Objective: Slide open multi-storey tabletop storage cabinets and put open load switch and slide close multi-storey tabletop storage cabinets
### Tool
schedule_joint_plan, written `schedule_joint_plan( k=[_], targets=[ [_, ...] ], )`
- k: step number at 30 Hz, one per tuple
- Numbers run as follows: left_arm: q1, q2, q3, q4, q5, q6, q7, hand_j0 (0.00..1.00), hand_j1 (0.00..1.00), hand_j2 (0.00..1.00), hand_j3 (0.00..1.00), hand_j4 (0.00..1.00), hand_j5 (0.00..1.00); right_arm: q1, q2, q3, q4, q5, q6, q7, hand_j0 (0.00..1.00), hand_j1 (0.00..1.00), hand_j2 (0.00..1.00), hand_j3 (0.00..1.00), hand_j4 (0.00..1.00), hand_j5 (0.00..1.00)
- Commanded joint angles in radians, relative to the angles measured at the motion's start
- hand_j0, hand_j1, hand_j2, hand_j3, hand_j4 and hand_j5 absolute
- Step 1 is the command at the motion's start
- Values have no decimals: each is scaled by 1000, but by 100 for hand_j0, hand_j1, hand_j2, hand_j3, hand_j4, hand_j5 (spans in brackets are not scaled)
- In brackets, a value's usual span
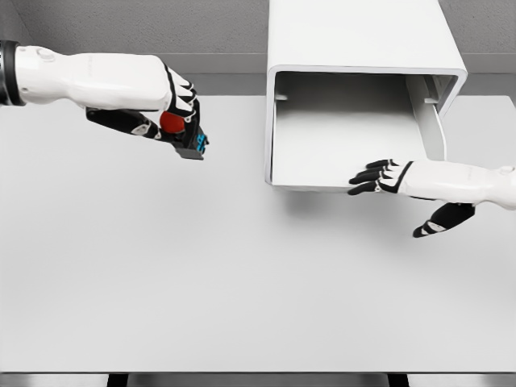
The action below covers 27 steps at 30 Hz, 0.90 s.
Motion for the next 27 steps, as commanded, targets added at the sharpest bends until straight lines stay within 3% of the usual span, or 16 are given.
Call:
schedule_joint_plan(
  k=[1,21,27],
  targets=[
    [1,-15,1,3,6,3,1,39,39,39,39,39,39,0,-5,1,-1,-6,1,0,100,100,100,100,100,100],
    [-43,-42,1,12,8,3,8,39,39,39,39,39,39,17,-53,4,-5,-6,1,-3,100,100,100,100,100,100],
    [-43,-99,-2,24,-1,3,7,39,39,39,39,39,39,9,-57,1,-7,-6,1,-21,100,100,100,100,100,100]
  ],
)
